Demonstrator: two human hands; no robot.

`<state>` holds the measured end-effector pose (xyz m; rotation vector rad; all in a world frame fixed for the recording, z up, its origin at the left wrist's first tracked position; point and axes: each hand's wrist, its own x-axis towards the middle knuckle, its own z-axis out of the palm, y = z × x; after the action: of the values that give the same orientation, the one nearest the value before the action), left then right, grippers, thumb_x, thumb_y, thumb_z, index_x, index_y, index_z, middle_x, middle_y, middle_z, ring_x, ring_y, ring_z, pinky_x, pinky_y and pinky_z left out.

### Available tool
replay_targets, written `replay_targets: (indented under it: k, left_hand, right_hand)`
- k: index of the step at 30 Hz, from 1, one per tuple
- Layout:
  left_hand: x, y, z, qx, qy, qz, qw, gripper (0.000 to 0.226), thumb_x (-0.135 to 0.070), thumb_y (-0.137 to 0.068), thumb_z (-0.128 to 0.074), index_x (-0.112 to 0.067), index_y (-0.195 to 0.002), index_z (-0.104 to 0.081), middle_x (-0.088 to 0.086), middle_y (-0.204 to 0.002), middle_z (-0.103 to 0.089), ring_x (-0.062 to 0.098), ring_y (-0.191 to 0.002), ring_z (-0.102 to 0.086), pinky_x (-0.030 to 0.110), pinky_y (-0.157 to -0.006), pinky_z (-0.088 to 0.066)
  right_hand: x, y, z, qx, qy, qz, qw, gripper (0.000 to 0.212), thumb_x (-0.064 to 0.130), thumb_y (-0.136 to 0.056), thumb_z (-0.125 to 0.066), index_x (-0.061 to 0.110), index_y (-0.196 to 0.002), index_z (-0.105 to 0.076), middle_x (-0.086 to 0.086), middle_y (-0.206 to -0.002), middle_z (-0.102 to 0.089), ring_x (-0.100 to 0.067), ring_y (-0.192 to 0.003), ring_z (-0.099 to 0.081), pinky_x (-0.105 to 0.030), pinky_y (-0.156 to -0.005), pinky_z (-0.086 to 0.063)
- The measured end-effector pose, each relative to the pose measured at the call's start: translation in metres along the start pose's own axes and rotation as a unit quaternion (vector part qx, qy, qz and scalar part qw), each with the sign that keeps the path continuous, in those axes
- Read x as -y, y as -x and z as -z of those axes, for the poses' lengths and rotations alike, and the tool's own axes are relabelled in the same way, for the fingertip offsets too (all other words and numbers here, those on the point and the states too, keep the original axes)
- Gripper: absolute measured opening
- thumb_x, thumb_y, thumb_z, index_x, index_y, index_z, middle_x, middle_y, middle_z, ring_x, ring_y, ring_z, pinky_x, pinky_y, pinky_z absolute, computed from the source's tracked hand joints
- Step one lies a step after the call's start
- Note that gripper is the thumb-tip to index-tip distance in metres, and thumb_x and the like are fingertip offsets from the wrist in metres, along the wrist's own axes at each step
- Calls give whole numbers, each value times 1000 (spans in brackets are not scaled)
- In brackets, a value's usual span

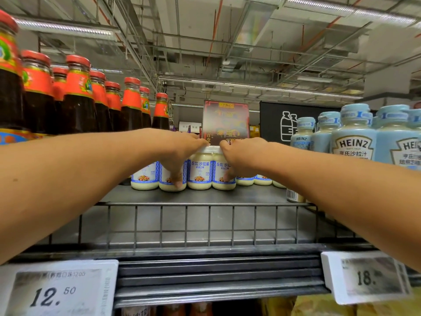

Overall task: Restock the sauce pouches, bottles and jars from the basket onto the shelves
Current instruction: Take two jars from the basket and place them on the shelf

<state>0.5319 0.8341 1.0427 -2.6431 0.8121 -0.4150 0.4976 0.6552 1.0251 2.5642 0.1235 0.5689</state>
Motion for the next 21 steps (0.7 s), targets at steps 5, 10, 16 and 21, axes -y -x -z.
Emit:
replay_targets:
  k: [5,10,16,21]
  left_hand:
    - [4,-3,-4,-17,11,-12,1000,131,-43,-55,-94,-24,-156,-14,2,-151,-36,29,-135,-39,44,-110,-38]
    - [10,-8,-9,-30,24,-22,999,131,-44,-53,-95,-26,-155,-15,0,-147,-37,27,-131,-41,41,-105,-40]
    - [11,-8,-13,-49,38,-30,998,127,-41,-55,-94,-25,-155,-17,2,-144,-39,27,-127,-42,39,-101,-40]
    - [10,-6,-16,-58,30,-22,998,127,-41,-57,-93,-26,-155,-14,3,-147,-36,28,-129,-42,38,-99,-40]
  right_hand:
    - [1,1,1,1,-6,-6,1000,72,57,-84,-70,11,-130,-38,-3,-92,-55,-18,-66,-48,-31,-47,-29]
    - [1,1,1,-5,-10,-6,1000,72,57,-84,-70,11,-129,-39,-1,-89,-51,-24,-77,-51,-31,-47,-28]
    - [1,0,-1,0,-26,-13,1000,71,58,-84,-70,11,-128,-39,1,-79,-50,-13,-60,-43,-31,-47,-29]
    - [3,6,4,11,-24,-11,1000,74,61,-86,-65,10,-132,-37,-1,-90,-50,-21,-76,-50,-31,-48,-28]
